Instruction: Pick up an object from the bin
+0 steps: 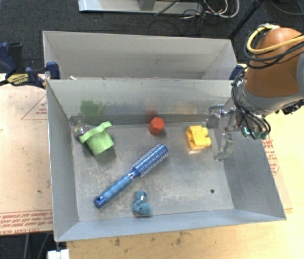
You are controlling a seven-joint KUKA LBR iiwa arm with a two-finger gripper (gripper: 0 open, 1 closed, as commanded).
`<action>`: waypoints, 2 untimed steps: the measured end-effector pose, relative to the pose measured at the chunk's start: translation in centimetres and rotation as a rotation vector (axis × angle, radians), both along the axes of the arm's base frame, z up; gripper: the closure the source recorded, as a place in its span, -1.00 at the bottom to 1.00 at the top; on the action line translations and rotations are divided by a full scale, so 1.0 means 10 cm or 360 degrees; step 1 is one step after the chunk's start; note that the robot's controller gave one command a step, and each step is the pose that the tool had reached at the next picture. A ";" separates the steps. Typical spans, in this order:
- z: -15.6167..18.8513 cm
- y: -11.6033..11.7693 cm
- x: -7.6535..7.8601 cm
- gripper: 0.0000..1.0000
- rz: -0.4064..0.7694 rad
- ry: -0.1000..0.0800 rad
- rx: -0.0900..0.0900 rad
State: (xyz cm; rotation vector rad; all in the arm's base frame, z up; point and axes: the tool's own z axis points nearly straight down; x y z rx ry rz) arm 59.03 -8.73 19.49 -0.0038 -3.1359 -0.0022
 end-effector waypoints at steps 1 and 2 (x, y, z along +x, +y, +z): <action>-0.33 0.93 0.11 -1.00 -0.0104 -0.0007 0.0006; -1.28 1.34 -0.16 -1.00 0.0183 -0.0002 0.0002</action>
Offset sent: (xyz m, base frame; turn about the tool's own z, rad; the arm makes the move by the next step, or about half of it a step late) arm 0.0107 0.0861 -0.0311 0.0744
